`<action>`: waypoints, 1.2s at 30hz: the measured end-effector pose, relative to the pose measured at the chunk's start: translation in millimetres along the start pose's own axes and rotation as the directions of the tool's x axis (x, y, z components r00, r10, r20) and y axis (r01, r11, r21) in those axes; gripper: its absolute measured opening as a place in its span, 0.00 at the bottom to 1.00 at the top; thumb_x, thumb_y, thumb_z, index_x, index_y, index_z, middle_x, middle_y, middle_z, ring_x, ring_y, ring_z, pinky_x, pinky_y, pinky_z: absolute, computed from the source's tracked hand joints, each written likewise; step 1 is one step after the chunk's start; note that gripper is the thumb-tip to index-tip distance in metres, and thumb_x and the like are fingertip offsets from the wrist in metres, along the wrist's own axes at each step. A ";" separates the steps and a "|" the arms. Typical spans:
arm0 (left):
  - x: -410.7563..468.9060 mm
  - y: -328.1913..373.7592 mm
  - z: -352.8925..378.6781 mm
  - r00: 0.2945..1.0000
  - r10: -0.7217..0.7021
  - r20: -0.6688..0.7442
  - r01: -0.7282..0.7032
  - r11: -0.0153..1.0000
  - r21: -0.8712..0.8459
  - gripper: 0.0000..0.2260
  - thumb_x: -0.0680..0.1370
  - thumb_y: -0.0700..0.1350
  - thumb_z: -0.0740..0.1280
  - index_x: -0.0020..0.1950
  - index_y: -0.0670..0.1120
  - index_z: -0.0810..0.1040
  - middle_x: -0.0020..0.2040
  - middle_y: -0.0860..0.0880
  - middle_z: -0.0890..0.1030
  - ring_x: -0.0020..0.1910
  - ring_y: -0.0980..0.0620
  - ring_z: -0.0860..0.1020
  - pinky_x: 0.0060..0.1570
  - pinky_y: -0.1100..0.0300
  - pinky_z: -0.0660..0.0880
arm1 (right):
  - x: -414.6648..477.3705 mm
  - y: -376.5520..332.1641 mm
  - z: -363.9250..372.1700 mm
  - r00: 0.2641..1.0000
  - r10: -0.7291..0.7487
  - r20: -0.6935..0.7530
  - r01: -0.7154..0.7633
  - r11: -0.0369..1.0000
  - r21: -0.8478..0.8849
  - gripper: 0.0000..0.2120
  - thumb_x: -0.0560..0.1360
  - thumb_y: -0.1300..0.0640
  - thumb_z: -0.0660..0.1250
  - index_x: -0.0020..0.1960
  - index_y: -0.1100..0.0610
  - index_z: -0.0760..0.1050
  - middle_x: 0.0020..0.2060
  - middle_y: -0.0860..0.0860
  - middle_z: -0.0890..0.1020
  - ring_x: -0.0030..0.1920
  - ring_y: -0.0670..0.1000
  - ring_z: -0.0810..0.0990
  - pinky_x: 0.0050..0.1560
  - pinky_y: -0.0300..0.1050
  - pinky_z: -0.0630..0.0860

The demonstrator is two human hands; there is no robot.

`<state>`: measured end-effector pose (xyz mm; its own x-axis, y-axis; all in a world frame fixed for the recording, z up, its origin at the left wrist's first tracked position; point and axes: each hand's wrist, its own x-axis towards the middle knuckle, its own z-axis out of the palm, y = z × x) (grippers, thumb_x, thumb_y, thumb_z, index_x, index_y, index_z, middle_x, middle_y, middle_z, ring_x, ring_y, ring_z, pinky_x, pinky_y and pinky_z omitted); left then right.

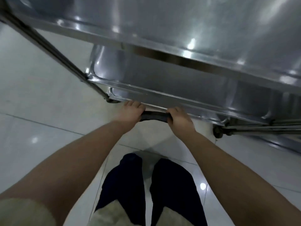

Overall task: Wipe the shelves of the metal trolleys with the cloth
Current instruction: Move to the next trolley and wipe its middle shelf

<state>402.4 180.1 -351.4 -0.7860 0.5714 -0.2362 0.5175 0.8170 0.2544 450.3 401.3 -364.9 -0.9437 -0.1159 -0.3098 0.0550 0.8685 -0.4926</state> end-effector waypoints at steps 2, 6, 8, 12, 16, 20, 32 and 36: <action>-35.2 -0.2 -59.8 1.000 -0.017 -0.024 0.016 0.999 -0.040 0.12 0.72 0.43 0.63 0.48 0.38 0.80 0.43 0.37 0.79 0.42 0.36 0.79 0.43 0.48 0.74 | -19.6 -44.7 -43.6 0.996 -0.084 -0.038 0.084 0.996 0.017 0.09 0.77 0.63 0.64 0.56 0.61 0.77 0.51 0.57 0.78 0.51 0.59 0.75 0.45 0.47 0.67; -113.0 -0.6 -192.2 0.988 0.007 -0.157 -0.008 1.000 -0.010 0.15 0.72 0.48 0.59 0.47 0.40 0.80 0.40 0.43 0.79 0.37 0.42 0.77 0.39 0.54 0.71 | -47.6 -146.4 -143.5 0.916 -0.388 -0.099 0.384 0.922 -0.056 0.09 0.71 0.64 0.69 0.50 0.60 0.77 0.44 0.56 0.80 0.45 0.59 0.76 0.45 0.48 0.72; -149.4 -3.4 -255.1 0.966 -0.030 -0.258 0.031 1.000 0.000 0.14 0.72 0.47 0.60 0.47 0.41 0.81 0.40 0.44 0.78 0.37 0.43 0.76 0.39 0.56 0.69 | -49.0 -201.3 -191.3 0.854 -0.507 -0.116 0.491 0.860 -0.141 0.09 0.69 0.60 0.66 0.48 0.58 0.77 0.41 0.54 0.80 0.43 0.58 0.75 0.42 0.52 0.75; -211.2 -22.4 -353.0 0.908 -0.150 -0.392 0.154 0.988 -0.021 0.15 0.70 0.47 0.59 0.46 0.41 0.80 0.38 0.45 0.78 0.36 0.43 0.76 0.40 0.56 0.70 | -35.1 -311.7 -257.0 0.708 -0.695 -0.128 0.649 0.711 -0.272 0.07 0.65 0.58 0.66 0.42 0.58 0.76 0.35 0.53 0.79 0.39 0.56 0.74 0.41 0.48 0.70; -262.3 -71.9 -412.9 0.832 -0.325 -0.450 0.333 0.941 -0.064 0.09 0.73 0.44 0.65 0.48 0.41 0.80 0.41 0.44 0.78 0.41 0.42 0.77 0.42 0.55 0.70 | -16.1 -414.7 -275.5 0.623 -0.775 -0.104 0.725 0.622 -0.297 0.06 0.65 0.61 0.68 0.42 0.59 0.75 0.35 0.54 0.77 0.40 0.56 0.73 0.42 0.46 0.64; -304.0 -143.8 -470.3 0.778 -0.345 -0.526 0.394 0.919 -0.020 0.07 0.74 0.41 0.70 0.51 0.41 0.79 0.44 0.44 0.78 0.45 0.42 0.76 0.44 0.54 0.69 | 10.4 -520.7 -279.0 0.582 -0.811 -0.068 0.741 0.562 -0.367 0.06 0.70 0.61 0.67 0.46 0.60 0.74 0.38 0.54 0.77 0.44 0.55 0.70 0.44 0.51 0.68; -283.2 -376.4 -632.1 0.693 -0.231 -0.683 0.444 0.883 0.151 0.07 0.77 0.47 0.66 0.51 0.46 0.76 0.45 0.48 0.76 0.45 0.48 0.74 0.50 0.54 0.69 | 163.0 -754.1 -306.4 0.677 -0.684 -0.271 0.556 0.717 -0.421 0.05 0.73 0.61 0.66 0.49 0.59 0.74 0.44 0.53 0.75 0.49 0.53 0.71 0.45 0.45 0.70; -240.7 -436.2 -661.7 0.709 -0.212 -0.673 0.372 0.922 0.103 0.06 0.76 0.45 0.67 0.51 0.45 0.76 0.45 0.48 0.74 0.46 0.49 0.72 0.48 0.55 0.69 | 233.3 -777.9 -312.0 0.684 -0.660 -0.310 0.539 0.744 -0.394 0.05 0.73 0.61 0.65 0.49 0.59 0.74 0.45 0.52 0.71 0.49 0.52 0.69 0.44 0.42 0.63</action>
<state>142.0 -365.3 215.1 -0.8944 0.1800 0.4095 0.2192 0.9744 0.0505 85.5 -151.0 199.8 -0.7831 -0.5035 0.3650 -0.5967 0.7737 -0.2129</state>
